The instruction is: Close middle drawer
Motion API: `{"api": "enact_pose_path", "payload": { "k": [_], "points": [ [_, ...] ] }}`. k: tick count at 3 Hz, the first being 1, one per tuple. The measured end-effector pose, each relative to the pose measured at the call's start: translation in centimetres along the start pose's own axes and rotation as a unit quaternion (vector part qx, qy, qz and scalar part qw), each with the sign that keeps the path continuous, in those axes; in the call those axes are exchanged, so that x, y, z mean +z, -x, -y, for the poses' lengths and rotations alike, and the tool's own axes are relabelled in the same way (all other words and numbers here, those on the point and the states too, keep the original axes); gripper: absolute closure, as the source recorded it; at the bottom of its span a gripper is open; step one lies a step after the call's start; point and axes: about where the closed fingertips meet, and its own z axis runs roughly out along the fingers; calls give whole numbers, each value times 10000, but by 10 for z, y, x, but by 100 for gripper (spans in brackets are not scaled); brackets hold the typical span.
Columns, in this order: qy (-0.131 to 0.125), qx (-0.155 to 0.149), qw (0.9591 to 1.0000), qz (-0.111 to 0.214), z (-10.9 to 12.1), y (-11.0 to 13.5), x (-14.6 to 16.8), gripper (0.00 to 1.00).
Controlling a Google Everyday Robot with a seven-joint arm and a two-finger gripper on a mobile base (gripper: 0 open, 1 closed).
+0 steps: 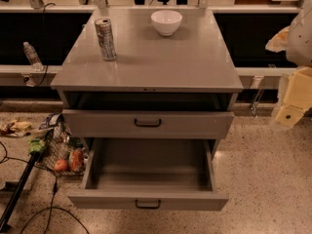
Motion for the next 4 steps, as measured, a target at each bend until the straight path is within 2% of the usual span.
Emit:
{"api": "enact_pose_path", "payload": {
  "k": [1,2,3,4],
  "points": [
    [4,6,10000,16,-1,-1,4,3],
    [75,83,9997,203,-8,-18,51,26],
    [368,149,9967,709,-31,-46,128,49],
    [480,53,9909,1256,-46,-67,202,72]
  ]
}}
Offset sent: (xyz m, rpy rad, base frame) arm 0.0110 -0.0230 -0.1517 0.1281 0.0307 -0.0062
